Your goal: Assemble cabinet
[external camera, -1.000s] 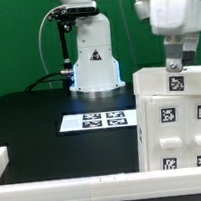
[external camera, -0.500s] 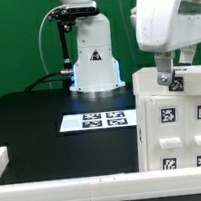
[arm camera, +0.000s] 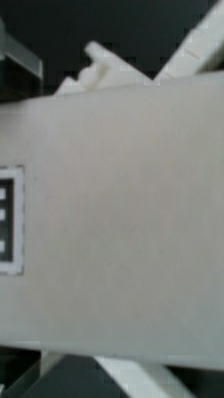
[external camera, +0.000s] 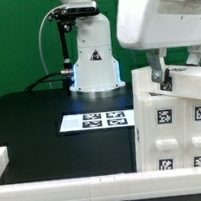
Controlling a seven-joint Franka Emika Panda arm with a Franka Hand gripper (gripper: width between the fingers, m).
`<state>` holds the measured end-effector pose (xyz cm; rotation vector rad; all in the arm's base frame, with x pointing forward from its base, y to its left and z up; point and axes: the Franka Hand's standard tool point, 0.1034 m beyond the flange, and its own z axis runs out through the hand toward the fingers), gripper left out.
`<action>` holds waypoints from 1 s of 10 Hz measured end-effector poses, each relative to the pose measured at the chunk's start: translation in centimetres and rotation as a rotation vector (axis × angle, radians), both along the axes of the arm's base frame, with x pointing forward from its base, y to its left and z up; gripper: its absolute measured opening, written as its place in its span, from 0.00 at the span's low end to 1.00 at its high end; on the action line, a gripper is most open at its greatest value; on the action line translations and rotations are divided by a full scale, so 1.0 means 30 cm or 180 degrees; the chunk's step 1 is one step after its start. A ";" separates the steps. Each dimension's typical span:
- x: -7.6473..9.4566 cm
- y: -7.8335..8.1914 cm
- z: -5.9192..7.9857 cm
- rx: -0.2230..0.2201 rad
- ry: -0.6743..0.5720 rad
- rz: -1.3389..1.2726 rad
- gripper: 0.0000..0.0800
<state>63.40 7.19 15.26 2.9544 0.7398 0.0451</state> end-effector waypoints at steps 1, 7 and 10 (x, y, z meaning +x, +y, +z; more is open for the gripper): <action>-0.019 0.007 -0.004 0.0025 -0.0063 -0.0510 0.69; -0.017 0.021 -0.003 0.0262 -0.0190 -0.2575 0.69; -0.025 0.025 -0.004 0.0341 -0.0240 -0.3841 0.69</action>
Offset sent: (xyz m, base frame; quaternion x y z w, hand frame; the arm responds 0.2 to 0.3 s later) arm 0.0055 0.0179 -0.0038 0.1031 -0.0407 0.3606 0.9261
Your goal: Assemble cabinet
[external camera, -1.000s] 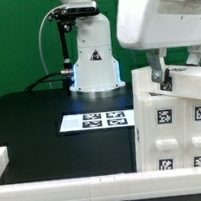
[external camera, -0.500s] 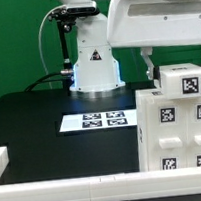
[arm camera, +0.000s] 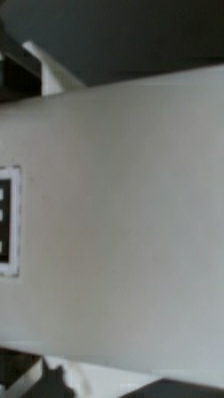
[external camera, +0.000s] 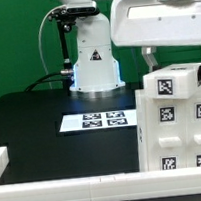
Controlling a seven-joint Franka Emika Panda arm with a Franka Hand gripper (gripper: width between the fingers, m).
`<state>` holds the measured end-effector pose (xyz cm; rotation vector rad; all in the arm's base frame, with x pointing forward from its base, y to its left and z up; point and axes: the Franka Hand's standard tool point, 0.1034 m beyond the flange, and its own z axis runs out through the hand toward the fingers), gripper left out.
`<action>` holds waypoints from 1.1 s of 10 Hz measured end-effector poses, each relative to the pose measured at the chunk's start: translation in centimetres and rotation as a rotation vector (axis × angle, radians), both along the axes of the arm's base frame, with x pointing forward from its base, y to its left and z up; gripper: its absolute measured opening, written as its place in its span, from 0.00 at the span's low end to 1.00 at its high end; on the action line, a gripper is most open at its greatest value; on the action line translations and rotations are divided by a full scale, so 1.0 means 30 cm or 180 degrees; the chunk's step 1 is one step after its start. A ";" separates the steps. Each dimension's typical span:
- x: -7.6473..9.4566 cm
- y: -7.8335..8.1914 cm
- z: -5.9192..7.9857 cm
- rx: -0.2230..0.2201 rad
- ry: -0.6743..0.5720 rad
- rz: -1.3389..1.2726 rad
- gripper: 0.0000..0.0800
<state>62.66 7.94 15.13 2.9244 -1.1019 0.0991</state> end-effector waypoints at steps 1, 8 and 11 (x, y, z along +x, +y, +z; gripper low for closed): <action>-0.002 0.002 0.000 0.0055 -0.0010 -0.0660 0.69; -0.008 0.006 -0.001 0.0311 0.0039 -0.2611 0.69; -0.007 0.005 -0.002 0.0383 0.0063 -0.3013 0.71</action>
Offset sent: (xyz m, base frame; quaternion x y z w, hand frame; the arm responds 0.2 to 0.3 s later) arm 0.0000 0.0000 0.0000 0.0000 0.0000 0.1938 0.9810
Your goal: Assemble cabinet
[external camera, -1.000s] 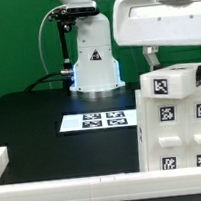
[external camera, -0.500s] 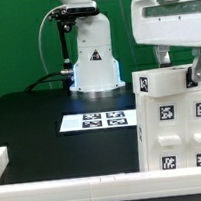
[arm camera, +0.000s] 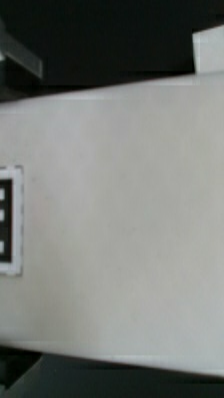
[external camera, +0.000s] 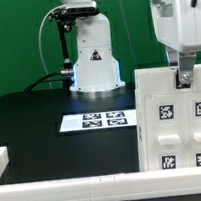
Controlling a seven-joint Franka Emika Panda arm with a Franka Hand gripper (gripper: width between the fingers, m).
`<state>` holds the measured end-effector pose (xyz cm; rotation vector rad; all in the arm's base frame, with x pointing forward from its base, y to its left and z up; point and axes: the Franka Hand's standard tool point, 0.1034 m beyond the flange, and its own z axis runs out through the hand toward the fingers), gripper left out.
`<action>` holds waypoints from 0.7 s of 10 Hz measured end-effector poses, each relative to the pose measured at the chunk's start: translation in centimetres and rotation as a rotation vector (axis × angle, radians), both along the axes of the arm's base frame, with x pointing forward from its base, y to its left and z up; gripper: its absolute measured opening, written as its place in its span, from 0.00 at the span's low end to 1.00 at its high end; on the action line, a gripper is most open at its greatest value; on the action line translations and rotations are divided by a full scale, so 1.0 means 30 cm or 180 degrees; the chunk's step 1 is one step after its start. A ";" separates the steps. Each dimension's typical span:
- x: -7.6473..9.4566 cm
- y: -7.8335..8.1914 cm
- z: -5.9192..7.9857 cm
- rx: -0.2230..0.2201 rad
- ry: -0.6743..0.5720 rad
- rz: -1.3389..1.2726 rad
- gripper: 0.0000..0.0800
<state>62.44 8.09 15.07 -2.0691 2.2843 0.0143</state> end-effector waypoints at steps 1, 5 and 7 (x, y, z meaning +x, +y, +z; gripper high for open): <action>-0.001 0.001 -0.003 -0.0002 0.0004 0.0004 0.71; 0.028 0.014 0.085 0.0030 -0.0138 0.0332 0.99; 0.034 0.028 0.156 0.0092 -0.0202 0.0351 1.00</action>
Offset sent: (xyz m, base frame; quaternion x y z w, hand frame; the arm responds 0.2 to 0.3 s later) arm 0.0061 -0.0002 0.0254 0.0098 -0.0092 -0.0708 0.9974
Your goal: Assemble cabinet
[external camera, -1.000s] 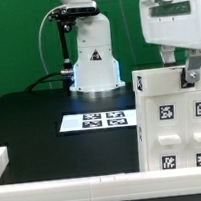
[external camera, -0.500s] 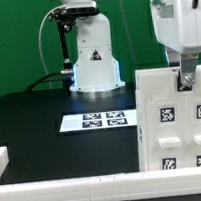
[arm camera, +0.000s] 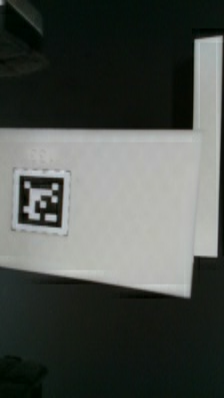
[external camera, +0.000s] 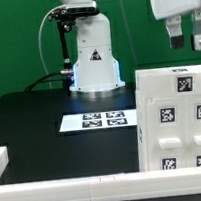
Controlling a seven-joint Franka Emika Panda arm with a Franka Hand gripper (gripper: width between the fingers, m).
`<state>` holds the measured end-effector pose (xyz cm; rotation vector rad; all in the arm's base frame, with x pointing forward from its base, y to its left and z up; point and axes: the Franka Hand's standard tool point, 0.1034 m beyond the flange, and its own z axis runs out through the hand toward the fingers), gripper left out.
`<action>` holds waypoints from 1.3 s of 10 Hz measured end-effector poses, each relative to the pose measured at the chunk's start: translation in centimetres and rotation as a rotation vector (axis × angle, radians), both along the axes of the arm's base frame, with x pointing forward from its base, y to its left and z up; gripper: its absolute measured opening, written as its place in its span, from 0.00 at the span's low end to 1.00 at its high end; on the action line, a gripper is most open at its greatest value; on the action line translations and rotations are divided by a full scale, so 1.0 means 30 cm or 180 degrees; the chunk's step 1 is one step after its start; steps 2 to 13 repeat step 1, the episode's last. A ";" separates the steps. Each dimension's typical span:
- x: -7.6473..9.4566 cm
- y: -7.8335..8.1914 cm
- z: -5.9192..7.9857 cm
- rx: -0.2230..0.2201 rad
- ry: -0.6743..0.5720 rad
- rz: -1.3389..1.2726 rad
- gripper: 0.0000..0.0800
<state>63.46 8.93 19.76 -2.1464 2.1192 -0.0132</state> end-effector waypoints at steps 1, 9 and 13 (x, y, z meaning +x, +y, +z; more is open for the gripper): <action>-0.003 -0.001 -0.013 -0.0008 0.0015 0.0009 1.00; -0.003 -0.001 -0.013 -0.0008 0.0015 0.0009 1.00; -0.003 -0.001 -0.013 -0.0008 0.0015 0.0009 1.00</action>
Offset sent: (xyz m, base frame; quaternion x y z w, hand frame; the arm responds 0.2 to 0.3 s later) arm 0.0000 0.0000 0.0000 0.0000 0.0000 0.0000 1.0000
